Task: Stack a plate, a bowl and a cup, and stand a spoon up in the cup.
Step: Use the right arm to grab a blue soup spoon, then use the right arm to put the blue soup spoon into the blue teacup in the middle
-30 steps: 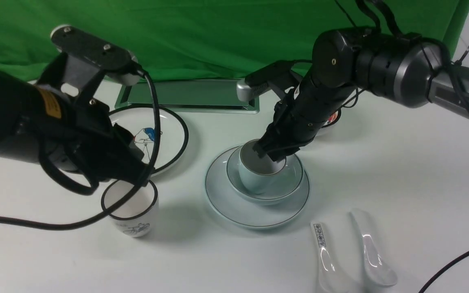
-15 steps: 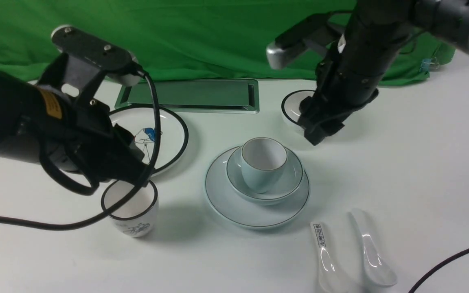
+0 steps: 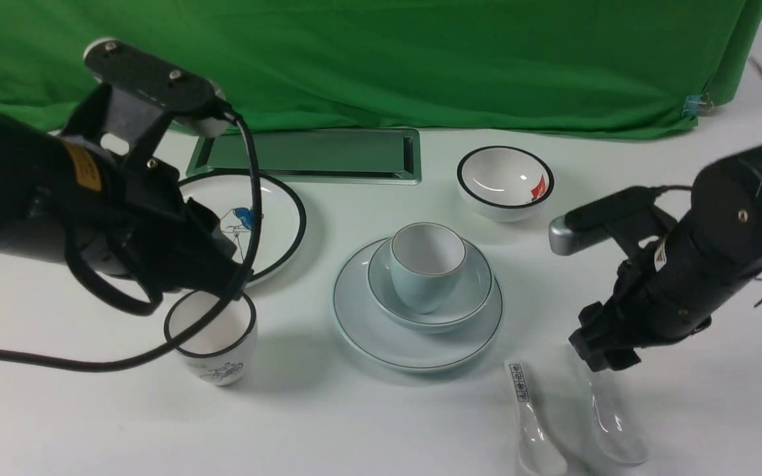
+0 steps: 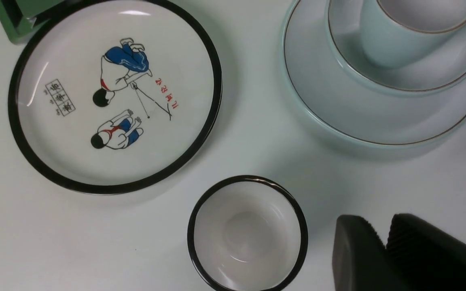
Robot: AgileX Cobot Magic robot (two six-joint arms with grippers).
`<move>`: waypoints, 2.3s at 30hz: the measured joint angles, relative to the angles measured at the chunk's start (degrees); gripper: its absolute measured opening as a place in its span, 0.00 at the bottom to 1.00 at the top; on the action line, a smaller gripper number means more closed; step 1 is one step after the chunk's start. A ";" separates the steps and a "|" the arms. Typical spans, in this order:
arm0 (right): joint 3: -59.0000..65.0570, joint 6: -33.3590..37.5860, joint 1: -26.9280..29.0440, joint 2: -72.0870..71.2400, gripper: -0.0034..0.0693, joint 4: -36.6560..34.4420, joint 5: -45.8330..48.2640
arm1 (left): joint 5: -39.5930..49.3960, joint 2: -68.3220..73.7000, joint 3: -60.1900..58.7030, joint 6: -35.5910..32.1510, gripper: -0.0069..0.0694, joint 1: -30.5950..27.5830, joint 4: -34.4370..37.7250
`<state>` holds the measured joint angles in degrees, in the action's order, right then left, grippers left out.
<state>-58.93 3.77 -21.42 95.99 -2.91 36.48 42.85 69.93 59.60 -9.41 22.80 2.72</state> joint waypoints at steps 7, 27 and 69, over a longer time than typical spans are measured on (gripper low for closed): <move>1.89 -2.66 0.28 4.88 0.73 -0.44 -8.37 | -0.24 0.00 0.00 -0.13 0.17 0.00 0.00; -5.50 0.65 0.28 1.62 0.28 -3.28 -3.11 | -0.85 0.00 0.00 -0.13 0.17 0.00 0.00; -8.05 11.38 -15.52 11.30 0.37 -6.11 -57.74 | -0.76 -0.81 -0.60 4.66 0.19 0.00 -6.67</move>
<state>-66.98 15.15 -36.94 107.29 -9.03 -21.26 42.09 69.12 59.01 -4.74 22.80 -3.95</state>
